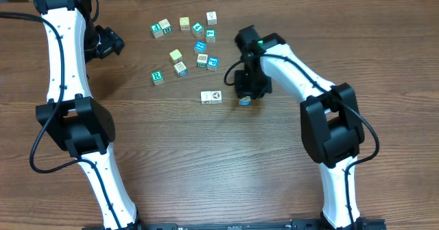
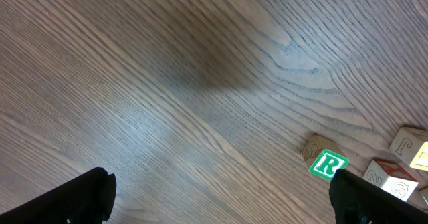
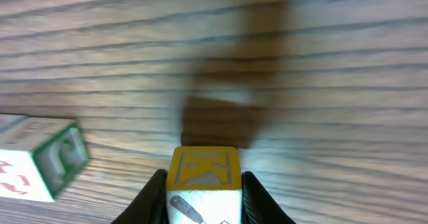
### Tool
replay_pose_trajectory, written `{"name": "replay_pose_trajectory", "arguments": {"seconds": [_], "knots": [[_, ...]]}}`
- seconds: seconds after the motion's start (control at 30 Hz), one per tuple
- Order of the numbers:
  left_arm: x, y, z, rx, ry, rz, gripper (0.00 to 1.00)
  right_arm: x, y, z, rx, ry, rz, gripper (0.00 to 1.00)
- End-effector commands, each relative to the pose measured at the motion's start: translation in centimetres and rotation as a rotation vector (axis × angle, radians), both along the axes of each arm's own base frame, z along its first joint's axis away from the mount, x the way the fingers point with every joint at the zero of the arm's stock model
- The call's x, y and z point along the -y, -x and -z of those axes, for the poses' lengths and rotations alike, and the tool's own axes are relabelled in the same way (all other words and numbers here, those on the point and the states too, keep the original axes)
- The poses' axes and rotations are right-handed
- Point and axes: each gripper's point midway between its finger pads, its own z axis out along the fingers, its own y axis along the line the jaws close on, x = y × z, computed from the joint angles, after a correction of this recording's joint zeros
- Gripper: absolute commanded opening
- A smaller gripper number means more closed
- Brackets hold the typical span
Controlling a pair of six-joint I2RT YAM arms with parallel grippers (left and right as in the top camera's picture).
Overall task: Form a horizontal line
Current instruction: 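Carry the K block left and lower it beside the soccer-ball block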
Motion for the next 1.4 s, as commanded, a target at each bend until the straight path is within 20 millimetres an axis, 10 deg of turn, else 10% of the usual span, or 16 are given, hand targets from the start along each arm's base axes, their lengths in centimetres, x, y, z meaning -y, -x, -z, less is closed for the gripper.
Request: {"name": "replay_pose_trajectory", "arguments": {"seconds": [0.0,1.37], "knots": [[0.3,0.0,-0.2,0.002,-0.002,0.004,1.00,-1.6,-0.8,-1.1,0.053,-0.001,0.068,0.23],[0.3,0.0,-0.2,0.002,-0.002,0.004,1.00,-3.6,-2.0,-1.2,0.162,0.015,0.036,0.47]]}}
